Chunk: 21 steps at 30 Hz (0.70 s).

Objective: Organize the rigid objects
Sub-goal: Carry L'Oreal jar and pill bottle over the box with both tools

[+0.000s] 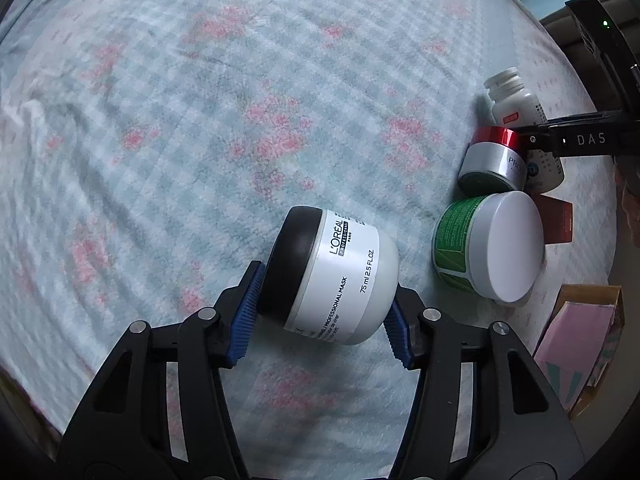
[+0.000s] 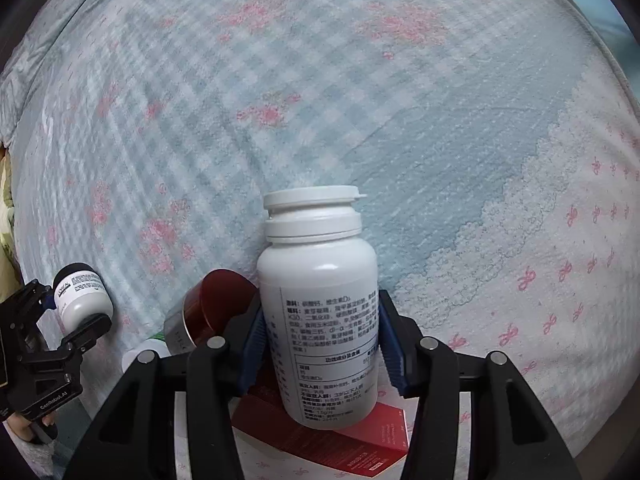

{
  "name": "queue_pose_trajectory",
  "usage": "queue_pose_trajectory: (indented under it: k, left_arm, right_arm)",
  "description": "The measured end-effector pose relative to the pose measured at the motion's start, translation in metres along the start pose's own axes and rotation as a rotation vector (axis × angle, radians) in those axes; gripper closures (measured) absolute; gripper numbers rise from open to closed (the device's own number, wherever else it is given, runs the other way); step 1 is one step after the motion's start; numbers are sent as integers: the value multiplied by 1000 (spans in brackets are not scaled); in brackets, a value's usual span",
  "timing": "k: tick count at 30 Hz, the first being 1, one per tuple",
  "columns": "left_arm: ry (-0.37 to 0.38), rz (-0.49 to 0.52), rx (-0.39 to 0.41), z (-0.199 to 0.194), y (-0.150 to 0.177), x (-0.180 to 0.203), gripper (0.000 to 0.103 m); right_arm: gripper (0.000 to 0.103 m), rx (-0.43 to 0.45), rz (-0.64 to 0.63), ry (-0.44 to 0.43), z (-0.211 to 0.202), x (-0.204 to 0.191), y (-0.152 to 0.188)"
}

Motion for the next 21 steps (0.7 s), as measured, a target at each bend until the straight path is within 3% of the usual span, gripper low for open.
queue_pose_trajectory:
  k: [9,21]
  left_arm:
    - [19,36,52,-38,14,-3,53]
    - [34,182,126,-143,36,20,53]
  right_arm:
    - [56,89,49,-2,-50,-14,28]
    - [56,259,255,-167,-148,-66,119]
Point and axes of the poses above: each gripper's, at about its wrist camera, not at the fingertips, and z roughly the way its jaws point, x to its right, y to its underside, the point moved 2 cm from there along z, roughly the way its jaws point, and after that the axes turned 13 degrees about -x, right-handed, at the moved point
